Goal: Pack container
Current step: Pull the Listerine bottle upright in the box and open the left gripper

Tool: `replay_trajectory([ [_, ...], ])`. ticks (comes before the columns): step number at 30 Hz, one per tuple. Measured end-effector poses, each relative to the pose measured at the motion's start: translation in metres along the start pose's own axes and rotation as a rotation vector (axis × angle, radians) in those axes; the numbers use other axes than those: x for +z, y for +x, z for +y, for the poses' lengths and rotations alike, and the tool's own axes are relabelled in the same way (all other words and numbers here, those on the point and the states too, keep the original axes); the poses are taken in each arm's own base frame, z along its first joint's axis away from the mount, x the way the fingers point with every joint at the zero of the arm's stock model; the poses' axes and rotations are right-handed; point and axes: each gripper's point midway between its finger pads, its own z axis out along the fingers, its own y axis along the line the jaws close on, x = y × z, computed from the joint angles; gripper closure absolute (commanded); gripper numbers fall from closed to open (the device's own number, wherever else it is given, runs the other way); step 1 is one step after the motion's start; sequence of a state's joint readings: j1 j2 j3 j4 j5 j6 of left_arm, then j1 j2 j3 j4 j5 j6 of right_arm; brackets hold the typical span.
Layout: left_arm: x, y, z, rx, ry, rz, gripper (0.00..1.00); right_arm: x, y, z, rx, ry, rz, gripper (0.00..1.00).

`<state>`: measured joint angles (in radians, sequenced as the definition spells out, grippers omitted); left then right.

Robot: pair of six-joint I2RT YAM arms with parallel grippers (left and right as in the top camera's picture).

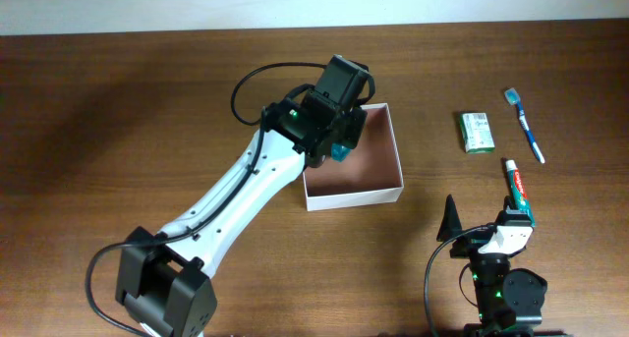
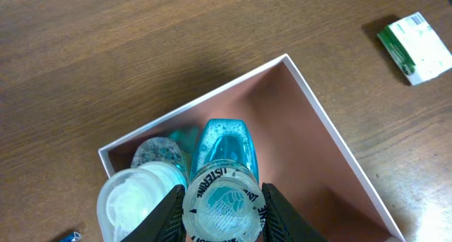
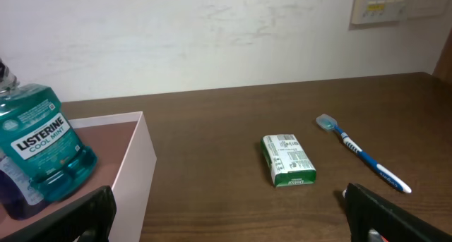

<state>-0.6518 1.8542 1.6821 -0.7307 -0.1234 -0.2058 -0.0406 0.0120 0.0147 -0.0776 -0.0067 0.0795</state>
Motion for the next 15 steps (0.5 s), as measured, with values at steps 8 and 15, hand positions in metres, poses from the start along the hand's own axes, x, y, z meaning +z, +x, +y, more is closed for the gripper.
replay_trajectory([
  [8,0.0016,-0.0080,0.0040,-0.008,-0.014,-0.032,0.83,0.0000,0.0001,0.0000,0.000,0.000,0.000,0.02],
  [15,0.0022,-0.0094,0.0106,-0.017,-0.029,-0.035,0.83,0.0000,0.0000,0.0000,0.000,0.000,0.000,0.02],
])
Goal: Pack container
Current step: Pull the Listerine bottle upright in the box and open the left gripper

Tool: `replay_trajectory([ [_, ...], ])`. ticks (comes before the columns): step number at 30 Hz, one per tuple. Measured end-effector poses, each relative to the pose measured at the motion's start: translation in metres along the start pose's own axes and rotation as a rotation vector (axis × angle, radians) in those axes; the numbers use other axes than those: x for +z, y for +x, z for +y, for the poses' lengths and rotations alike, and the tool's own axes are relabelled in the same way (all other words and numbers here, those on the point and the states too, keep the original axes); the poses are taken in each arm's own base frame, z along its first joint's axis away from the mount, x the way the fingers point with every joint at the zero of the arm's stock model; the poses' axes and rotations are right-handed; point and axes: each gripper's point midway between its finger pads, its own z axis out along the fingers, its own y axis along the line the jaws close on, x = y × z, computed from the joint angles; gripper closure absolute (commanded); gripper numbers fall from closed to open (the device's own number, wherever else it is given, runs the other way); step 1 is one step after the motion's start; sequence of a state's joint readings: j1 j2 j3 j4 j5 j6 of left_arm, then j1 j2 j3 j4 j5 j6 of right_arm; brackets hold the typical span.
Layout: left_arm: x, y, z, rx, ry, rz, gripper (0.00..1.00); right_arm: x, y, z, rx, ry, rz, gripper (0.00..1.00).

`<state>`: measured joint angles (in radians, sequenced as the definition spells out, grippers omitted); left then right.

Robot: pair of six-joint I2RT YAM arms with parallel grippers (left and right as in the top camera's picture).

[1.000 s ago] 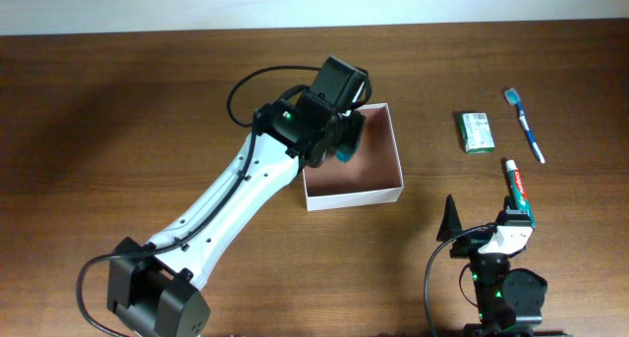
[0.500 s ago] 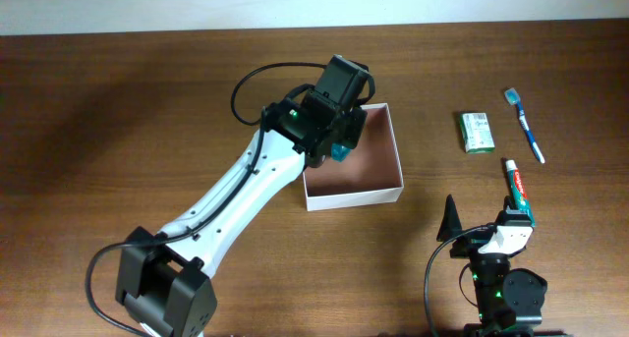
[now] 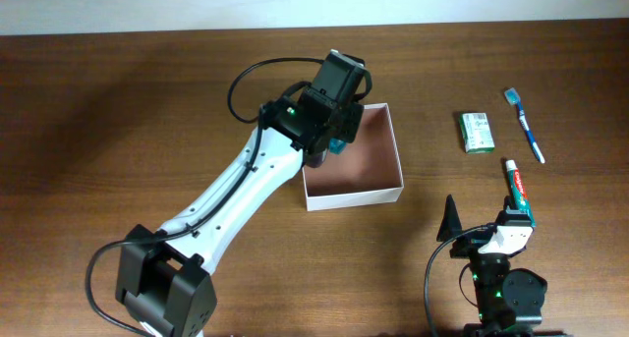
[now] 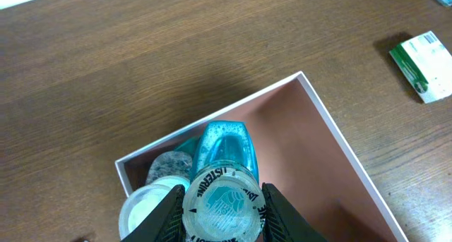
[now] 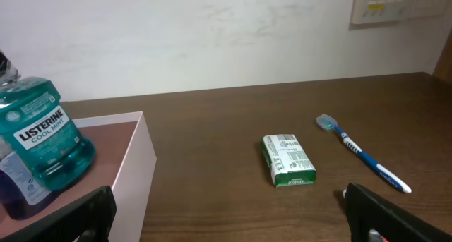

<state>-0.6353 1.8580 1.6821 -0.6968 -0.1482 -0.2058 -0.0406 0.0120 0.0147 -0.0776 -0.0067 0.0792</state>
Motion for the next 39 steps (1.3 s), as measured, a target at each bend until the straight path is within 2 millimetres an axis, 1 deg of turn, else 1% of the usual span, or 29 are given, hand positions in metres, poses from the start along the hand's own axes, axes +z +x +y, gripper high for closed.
replay_trajectory([
  [8,0.002,-0.004,0.001,-0.002,-0.009,-0.015,0.82,0.000,0.000,0.000,0.001,0.000,0.000,0.02],
  [16,0.020,0.007,0.001,0.004,-0.019,0.023,0.82,0.000,0.000,0.000,0.001,0.000,0.000,0.02],
  [22,0.021,0.008,0.001,0.004,-0.019,0.024,0.82,0.000,0.000,0.000,0.000,0.000,0.000,0.02],
  [24,0.021,0.008,0.001,0.004,-0.019,0.024,0.81,0.000,0.000,0.000,0.000,0.000,0.000,0.02],
  [25,0.021,0.007,0.001,0.004,-0.019,0.024,0.75,0.000,0.000,0.000,0.000,0.000,0.000,0.02],
  [27,0.021,0.008,0.001,0.004,-0.020,0.024,0.68,0.000,0.000,0.000,0.000,0.000,0.000,0.02],
  [33,0.021,0.007,0.001,0.004,-0.019,0.021,0.69,0.000,0.000,0.000,0.001,0.000,0.000,0.01],
  [39,0.021,0.004,0.001,0.002,-0.019,0.009,0.66,0.000,0.000,0.000,0.001,0.000,0.000,0.02],
])
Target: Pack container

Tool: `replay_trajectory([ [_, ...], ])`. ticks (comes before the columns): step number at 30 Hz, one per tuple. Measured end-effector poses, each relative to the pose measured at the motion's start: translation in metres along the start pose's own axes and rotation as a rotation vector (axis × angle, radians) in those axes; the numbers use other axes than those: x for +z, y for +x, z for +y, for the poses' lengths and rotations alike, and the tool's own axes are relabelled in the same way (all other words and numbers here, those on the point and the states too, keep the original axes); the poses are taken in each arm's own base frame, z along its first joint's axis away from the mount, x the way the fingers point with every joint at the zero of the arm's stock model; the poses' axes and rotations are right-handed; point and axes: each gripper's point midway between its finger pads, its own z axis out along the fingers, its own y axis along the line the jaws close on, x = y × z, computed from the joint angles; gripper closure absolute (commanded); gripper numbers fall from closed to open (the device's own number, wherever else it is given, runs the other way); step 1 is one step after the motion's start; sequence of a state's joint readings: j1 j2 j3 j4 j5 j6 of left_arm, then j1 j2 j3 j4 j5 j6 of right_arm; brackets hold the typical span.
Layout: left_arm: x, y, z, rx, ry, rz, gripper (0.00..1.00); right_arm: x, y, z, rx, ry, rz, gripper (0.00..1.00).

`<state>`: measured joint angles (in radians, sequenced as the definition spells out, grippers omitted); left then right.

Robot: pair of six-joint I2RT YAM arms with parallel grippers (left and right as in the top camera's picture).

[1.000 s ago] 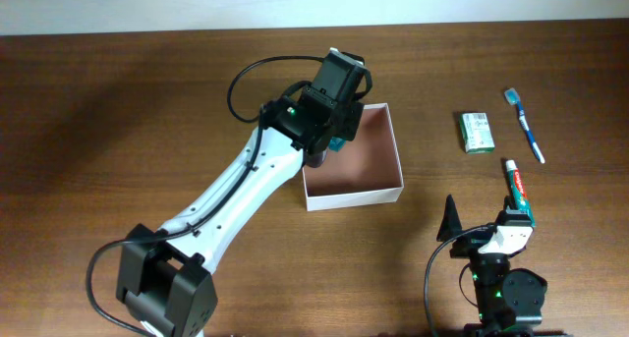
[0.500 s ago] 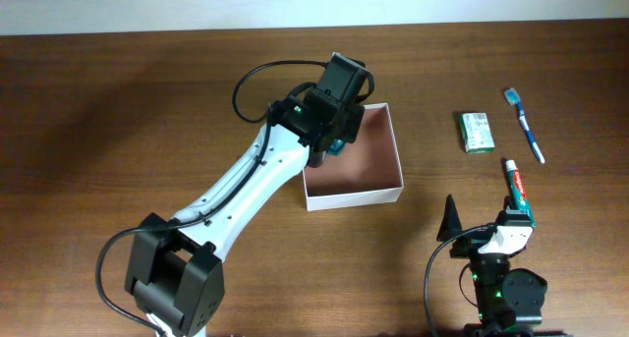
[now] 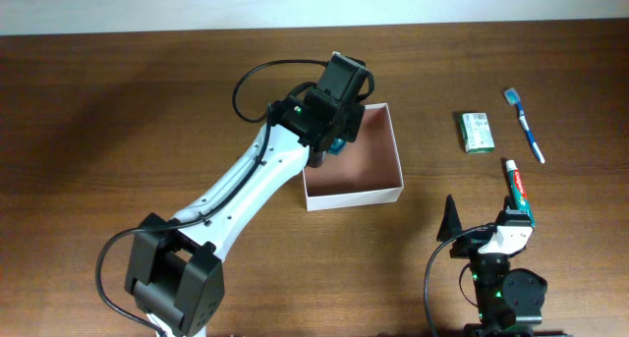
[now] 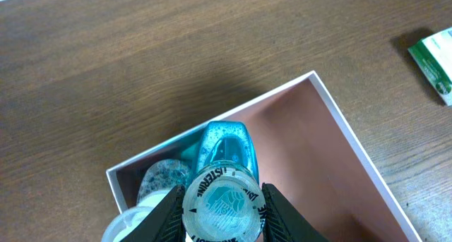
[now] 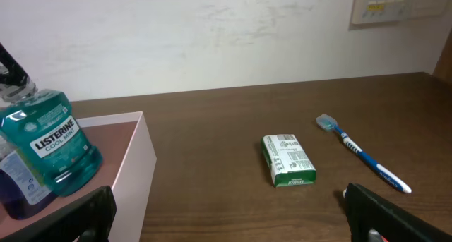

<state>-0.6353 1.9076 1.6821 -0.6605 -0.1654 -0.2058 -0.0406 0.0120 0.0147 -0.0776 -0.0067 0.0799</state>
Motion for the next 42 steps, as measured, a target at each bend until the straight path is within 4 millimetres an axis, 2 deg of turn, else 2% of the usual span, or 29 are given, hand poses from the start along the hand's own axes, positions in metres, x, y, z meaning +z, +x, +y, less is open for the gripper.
replay_trajectory([
  [3,0.000,-0.002,0.000,-0.001,0.000,-0.007,0.66,0.000,0.000,0.000,0.000,0.000,0.000,0.02],
  [6,0.000,-0.003,0.000,-0.002,-0.002,-0.011,0.60,0.000,0.000,0.000,0.000,0.000,0.000,0.02],
  [23,-0.003,-0.013,0.000,-0.009,0.000,-0.046,0.59,0.000,0.000,0.000,0.000,0.000,0.000,0.02],
  [26,-0.008,-0.021,-0.001,-0.011,0.004,-0.063,0.45,0.000,0.000,0.000,0.000,0.000,0.000,0.02],
  [31,-0.037,-0.058,-0.003,-0.013,0.016,-0.140,0.43,0.000,0.000,0.000,0.000,0.000,0.000,0.02],
  [36,-0.081,-0.076,0.004,-0.004,0.008,-0.165,0.40,0.000,0.000,0.000,0.000,0.000,0.000,0.02],
  [39,-0.116,-0.078,0.019,-0.015,-0.011,-0.177,0.35,0.000,0.000,0.000,0.000,0.000,0.000,0.02],
  [42,-0.151,-0.071,0.053,-0.048,-0.078,-0.170,0.28,0.000,0.000,0.000,0.000,0.000,0.000,0.02],
])
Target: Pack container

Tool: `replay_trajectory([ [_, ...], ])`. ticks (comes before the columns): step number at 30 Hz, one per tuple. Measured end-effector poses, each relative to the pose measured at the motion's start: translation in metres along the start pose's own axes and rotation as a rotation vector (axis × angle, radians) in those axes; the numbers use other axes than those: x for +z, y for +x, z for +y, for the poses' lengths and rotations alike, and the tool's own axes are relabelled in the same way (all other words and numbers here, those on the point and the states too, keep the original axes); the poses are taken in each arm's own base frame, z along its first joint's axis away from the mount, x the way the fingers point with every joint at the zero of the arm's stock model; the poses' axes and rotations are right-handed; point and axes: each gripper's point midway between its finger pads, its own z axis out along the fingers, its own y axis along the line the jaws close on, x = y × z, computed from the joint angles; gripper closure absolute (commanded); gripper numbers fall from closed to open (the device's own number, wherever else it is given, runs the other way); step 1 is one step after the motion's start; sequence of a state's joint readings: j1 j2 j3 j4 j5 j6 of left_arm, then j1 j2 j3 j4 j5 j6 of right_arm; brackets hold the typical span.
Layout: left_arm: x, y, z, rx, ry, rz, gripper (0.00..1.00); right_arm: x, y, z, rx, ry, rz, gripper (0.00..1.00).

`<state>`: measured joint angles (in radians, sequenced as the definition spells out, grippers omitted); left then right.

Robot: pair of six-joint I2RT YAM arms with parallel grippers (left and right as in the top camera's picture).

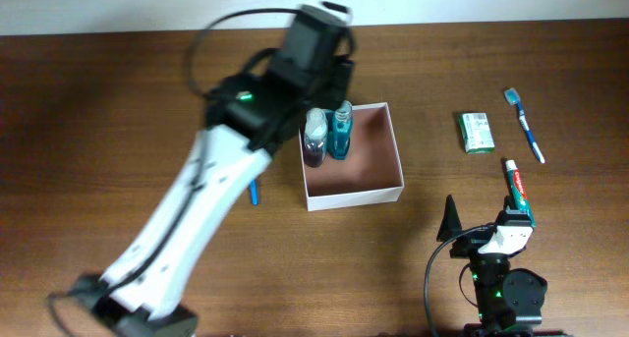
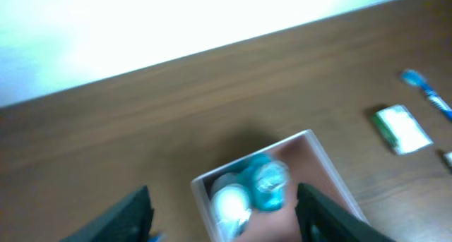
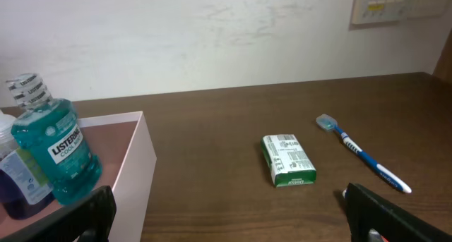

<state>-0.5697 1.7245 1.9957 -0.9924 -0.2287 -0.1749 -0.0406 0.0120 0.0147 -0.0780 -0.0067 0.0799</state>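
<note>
The white box (image 1: 397, 170) with a pinkish inside stands mid-table. In its far left corner a teal Listerine bottle (image 1: 340, 131) stands upright beside a purple bottle (image 1: 314, 140); the right wrist view shows the Listerine bottle (image 3: 53, 152) free of any gripper. My left gripper (image 2: 229, 217) is open and high above the box, in a blurred view. My right gripper (image 3: 226, 228) rests open near the table's front edge, holding nothing. A green packet (image 1: 477, 133), a blue toothbrush (image 1: 524, 124) and a toothpaste tube (image 1: 517, 188) lie to the right of the box.
A small blue item (image 1: 254, 192) lies on the table left of the box. The left arm (image 1: 206, 190) reaches across the table's left half, up to the box. A pale wall (image 3: 212, 37) runs behind the table.
My left gripper has let go of the Listerine bottle, opened wide and risen high above the box. The bottle now stands alone in the box beside the purple one. The right arm has not moved.
My left gripper was shut on the Listerine bottle's cap, holding it over the box's far left corner beside the purple bottle. It stayed shut on it there through the two later moments. Now the bottle stands in the box and the gripper is open above.
</note>
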Motion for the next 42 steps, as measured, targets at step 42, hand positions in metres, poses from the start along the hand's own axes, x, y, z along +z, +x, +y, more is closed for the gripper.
replay_trajectory([
  [42,-0.054,0.179,0.251,-0.665,-0.606,0.495,0.00,0.000,-0.001,0.006,0.000,-0.037,-0.001,0.02],
])
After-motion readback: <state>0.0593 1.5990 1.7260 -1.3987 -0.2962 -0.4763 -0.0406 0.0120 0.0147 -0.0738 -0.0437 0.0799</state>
